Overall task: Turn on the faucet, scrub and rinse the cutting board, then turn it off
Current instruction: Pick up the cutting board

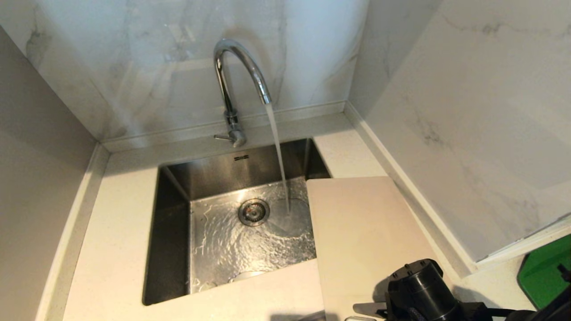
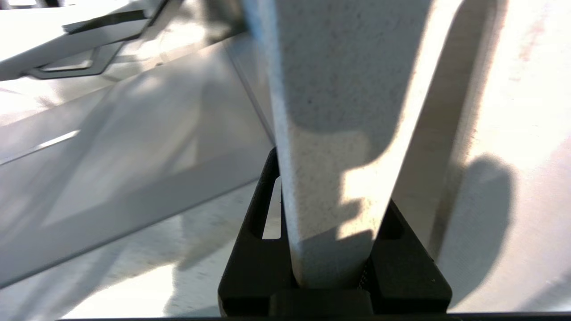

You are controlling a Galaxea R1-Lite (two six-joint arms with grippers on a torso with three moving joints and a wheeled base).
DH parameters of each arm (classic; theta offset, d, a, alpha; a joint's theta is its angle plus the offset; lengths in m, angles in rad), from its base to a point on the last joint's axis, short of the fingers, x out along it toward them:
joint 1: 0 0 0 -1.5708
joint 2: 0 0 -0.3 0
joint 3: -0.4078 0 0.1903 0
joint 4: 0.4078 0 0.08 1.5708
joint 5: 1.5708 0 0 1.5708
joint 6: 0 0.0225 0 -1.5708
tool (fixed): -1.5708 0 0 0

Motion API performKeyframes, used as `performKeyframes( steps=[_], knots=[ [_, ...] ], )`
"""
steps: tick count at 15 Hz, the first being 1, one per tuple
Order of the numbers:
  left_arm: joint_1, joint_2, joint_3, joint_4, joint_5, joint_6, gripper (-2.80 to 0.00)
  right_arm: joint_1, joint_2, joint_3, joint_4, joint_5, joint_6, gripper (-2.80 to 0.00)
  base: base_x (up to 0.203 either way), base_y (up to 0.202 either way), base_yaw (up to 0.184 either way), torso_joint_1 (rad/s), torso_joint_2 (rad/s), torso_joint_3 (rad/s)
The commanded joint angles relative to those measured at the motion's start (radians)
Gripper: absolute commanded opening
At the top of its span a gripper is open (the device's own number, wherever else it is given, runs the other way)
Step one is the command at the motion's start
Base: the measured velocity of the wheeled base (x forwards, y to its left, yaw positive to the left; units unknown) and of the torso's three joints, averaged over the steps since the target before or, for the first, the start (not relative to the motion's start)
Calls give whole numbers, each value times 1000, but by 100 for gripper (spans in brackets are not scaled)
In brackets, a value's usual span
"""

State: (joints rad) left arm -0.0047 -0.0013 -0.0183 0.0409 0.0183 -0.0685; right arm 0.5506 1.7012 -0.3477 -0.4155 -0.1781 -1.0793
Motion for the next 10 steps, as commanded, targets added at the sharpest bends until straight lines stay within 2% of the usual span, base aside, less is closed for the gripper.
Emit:
performKeyframes(
  steps=[1,10],
  knots=[
    [0,0,0,1,1,-2,-280,0,-55,3,-3,-4,-19,-280,0,0,0,0,0,0],
    [0,0,0,1,0,-1,-280,-1,-194,7,-3,-33,-75,-280,0,0,0,0,0,0]
  ],
)
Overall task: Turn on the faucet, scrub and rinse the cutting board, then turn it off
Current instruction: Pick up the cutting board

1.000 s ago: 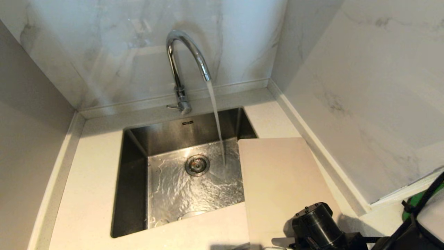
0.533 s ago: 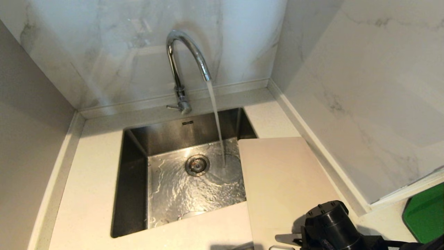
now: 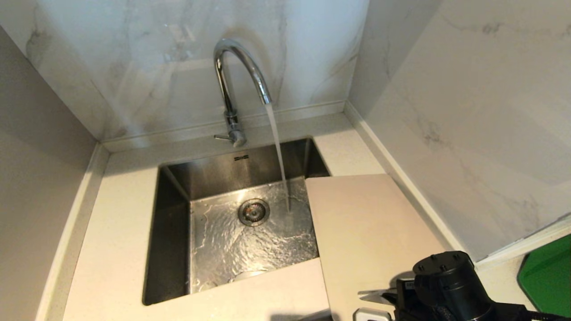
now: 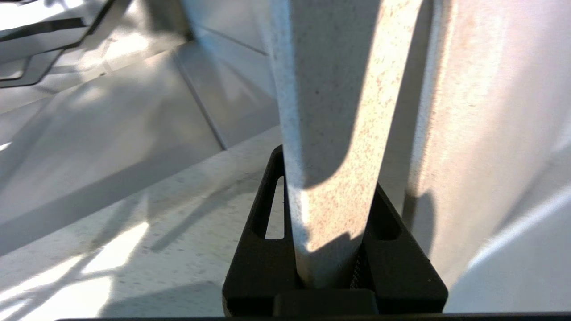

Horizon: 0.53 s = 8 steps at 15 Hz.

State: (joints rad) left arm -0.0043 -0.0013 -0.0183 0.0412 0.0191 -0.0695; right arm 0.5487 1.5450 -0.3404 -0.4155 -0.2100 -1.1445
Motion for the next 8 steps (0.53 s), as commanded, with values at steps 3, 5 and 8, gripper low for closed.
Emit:
performKeyframes(
  steps=[3,5,8],
  knots=[
    [0,0,0,-1,0,-1,-280,-1,-82,0,-3,-2,-59,-280,0,0,0,0,0,0],
    [0,0,0,0,-1,-1,-280,-4,-120,-1,-2,-4,-107,-280,0,0,0,0,0,0],
    [0,0,0,0,1,-1,-280,-4,-180,-4,32,-60,-183,-280,0,0,0,0,0,0]
  ],
)
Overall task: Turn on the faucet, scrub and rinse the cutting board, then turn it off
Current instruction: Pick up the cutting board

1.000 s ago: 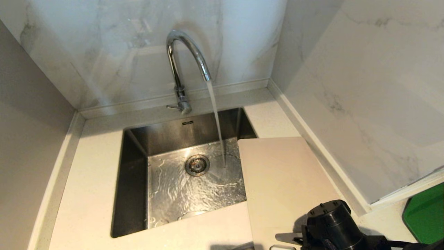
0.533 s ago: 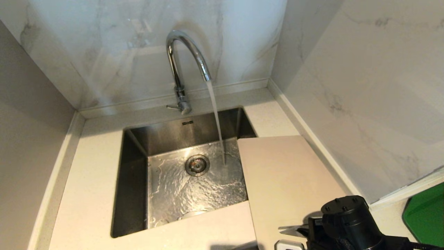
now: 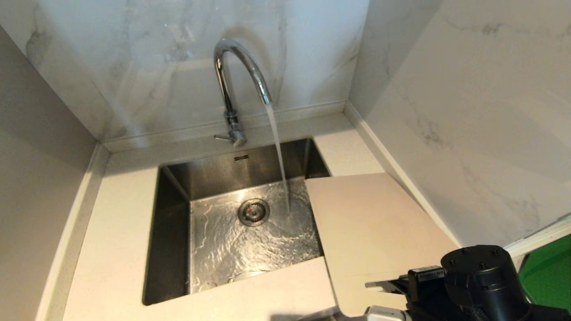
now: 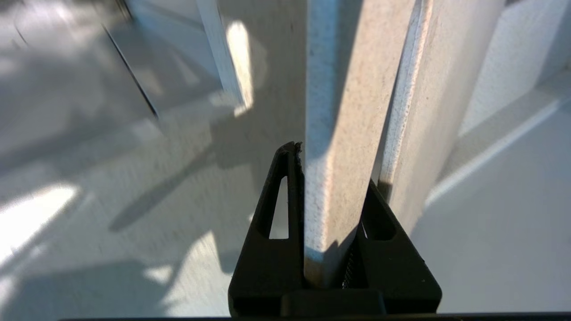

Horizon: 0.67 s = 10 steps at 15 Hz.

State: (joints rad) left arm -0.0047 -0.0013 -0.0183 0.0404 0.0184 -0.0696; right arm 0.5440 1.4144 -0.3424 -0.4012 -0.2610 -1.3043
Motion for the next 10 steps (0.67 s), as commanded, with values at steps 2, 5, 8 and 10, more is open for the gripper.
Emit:
performKeyframes(
  steps=[2,5,8,10],
  knots=[
    [0,0,0,1,1,0,-280,1,-91,-6,78,-38,-53,-280,0,0,0,0,0,0],
    [0,0,0,0,0,-1,-280,1,-138,-7,95,-75,-129,-280,0,0,0,0,0,0],
    [0,0,0,0,1,0,-280,1,-158,-10,88,-111,-183,-280,0,0,0,0,0,0],
    [0,0,0,1,0,-1,-280,1,-177,-12,79,-125,-218,-280,0,0,0,0,0,0]
  ],
)
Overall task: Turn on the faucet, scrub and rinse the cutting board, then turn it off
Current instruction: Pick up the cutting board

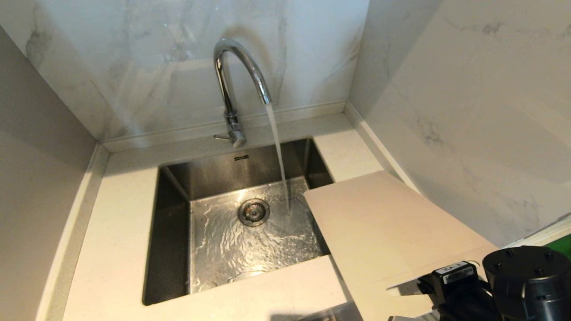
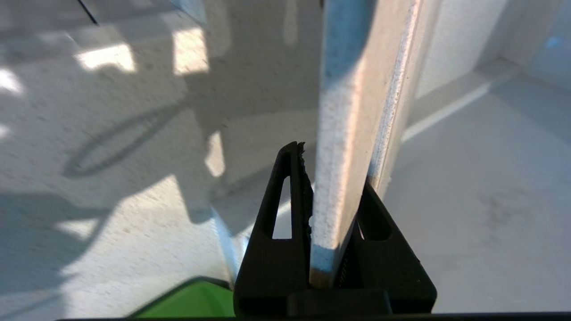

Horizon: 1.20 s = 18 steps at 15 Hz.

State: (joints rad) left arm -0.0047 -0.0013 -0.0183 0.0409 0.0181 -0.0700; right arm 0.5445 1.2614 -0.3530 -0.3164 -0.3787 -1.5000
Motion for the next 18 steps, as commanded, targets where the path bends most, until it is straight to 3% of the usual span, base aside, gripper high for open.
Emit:
performKeyframes(
  steps=[1,13,15,18],
  knots=[
    [0,0,0,1,2,-1,-280,0,-35,-1,-7,-10,-41,-280,0,0,0,0,0,0],
    [0,0,0,1,0,1,-280,-3,-139,9,-97,-16,-144,-280,0,0,0,0,0,0],
    [0,0,0,1,1,0,-280,-3,-163,4,-96,5,-197,-280,0,0,0,0,0,0],
    [0,0,0,0,1,1,-280,-3,-150,-29,-82,72,-206,-280,0,0,0,0,0,0]
  ],
)
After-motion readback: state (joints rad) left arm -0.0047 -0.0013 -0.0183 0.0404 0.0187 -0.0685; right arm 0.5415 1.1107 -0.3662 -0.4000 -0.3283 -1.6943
